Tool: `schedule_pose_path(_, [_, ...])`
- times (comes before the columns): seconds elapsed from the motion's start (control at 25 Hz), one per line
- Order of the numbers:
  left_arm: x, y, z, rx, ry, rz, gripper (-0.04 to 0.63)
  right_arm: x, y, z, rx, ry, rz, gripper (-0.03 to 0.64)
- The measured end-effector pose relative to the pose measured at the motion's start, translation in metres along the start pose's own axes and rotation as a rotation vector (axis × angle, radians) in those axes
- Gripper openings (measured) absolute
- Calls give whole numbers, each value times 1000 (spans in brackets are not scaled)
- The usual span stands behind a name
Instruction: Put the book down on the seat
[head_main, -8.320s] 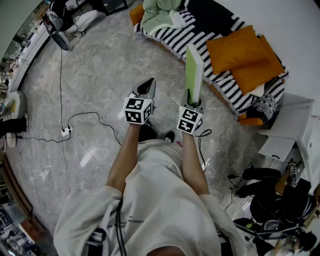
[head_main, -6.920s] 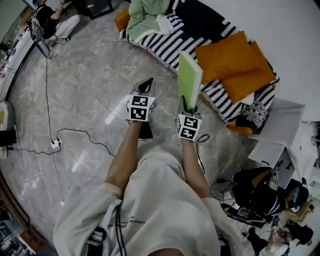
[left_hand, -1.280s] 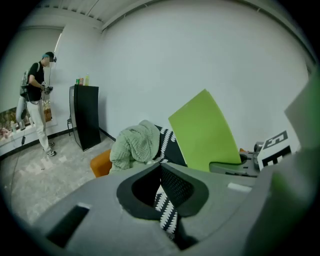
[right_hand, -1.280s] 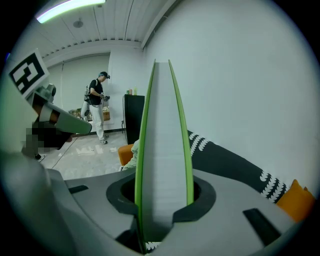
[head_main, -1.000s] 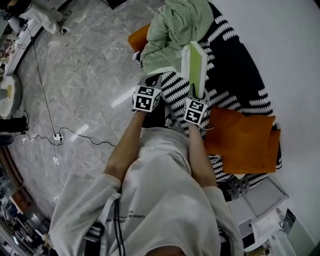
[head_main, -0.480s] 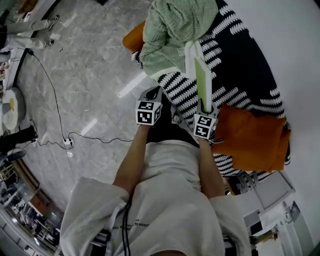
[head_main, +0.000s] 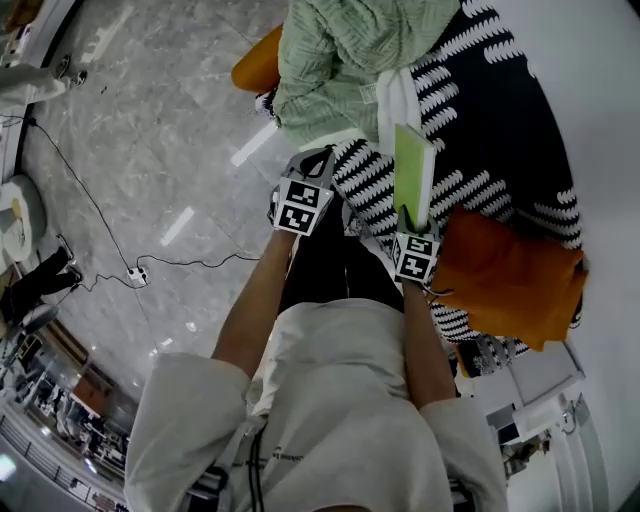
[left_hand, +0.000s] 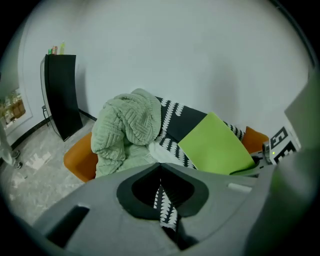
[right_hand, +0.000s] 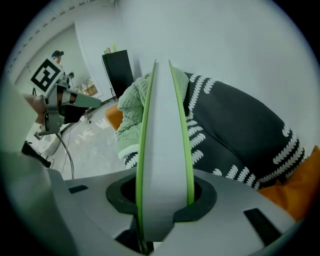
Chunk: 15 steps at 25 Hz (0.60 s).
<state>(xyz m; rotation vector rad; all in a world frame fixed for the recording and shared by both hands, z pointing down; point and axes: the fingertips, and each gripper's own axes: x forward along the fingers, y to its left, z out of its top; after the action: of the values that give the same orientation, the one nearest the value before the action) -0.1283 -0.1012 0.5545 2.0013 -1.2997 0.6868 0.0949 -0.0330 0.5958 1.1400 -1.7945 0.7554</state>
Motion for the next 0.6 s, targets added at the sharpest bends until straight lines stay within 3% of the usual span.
schedule_pose_path(0.24, [49,21,-28,17,90,-46,8,54,2,-14,142,56,15,126])
schedule_pose_path(0.4, [74,20,-39,43,162,-98,9,76,3,-3,225,39,35,127])
schedule_pose_path(0.6, [106,25,-43,132,238,-179,9,113,13,19,474,-67,197,127])
